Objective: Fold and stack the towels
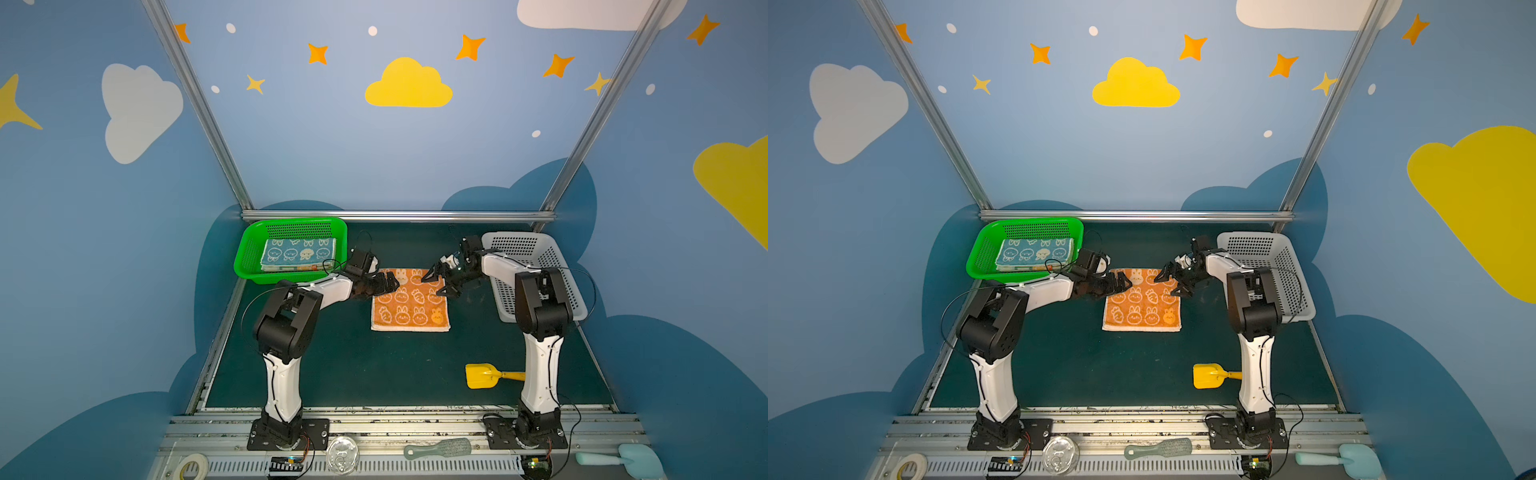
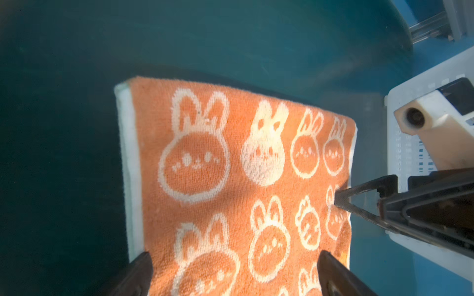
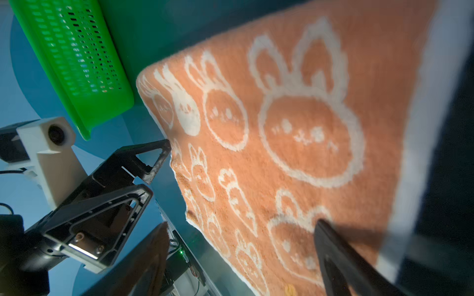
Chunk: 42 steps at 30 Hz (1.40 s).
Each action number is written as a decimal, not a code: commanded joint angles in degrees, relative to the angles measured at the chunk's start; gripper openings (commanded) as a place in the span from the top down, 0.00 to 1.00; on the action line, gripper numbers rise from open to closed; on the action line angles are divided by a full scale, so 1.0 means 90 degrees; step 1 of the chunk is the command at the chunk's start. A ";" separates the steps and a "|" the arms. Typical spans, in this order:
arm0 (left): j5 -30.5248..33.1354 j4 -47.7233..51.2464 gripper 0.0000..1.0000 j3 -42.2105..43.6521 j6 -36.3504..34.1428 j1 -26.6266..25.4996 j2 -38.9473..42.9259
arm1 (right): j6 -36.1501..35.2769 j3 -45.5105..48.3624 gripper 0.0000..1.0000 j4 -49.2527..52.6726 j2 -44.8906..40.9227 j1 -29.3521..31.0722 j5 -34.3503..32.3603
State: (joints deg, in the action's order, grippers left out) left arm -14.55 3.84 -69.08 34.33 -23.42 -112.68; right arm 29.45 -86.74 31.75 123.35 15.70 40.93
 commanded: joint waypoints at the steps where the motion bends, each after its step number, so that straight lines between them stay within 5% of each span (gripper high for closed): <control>1: 0.0084 0.0839 0.00 0.0532 0.0160 -0.0119 -0.0034 | -0.0003 0.0728 0.11 0.0542 0.0130 0.0173 -0.0781; 9: 0.0395 0.0941 0.00 0.0801 0.0092 -0.0209 0.0384 | -0.0033 0.1332 0.11 0.0549 -0.0410 0.0328 -0.0776; 16: 0.0729 0.1876 0.00 -0.0709 -0.0668 0.0022 0.0503 | -0.0654 -0.0186 0.12 0.1770 -0.1001 0.0208 -0.1531; 28: 0.0497 0.2530 0.00 -0.2189 -0.1228 0.0316 -0.0532 | -0.1684 -0.4000 0.27 0.3622 0.1282 -0.0106 -0.2543; 35: 0.0349 0.2503 0.00 -0.2263 -0.1318 0.0327 -0.0753 | -0.2195 -0.4619 0.40 0.3734 0.1939 -0.0096 -0.2780; 42: 0.0259 0.2466 0.00 -0.2291 -0.1294 0.0364 -0.0888 | -0.2411 -0.4803 0.43 0.3689 0.2280 -0.0024 -0.2862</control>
State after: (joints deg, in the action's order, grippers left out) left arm -10.98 25.23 -88.40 23.53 -20.47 -119.59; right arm 9.72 -127.83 63.44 142.37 14.96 16.27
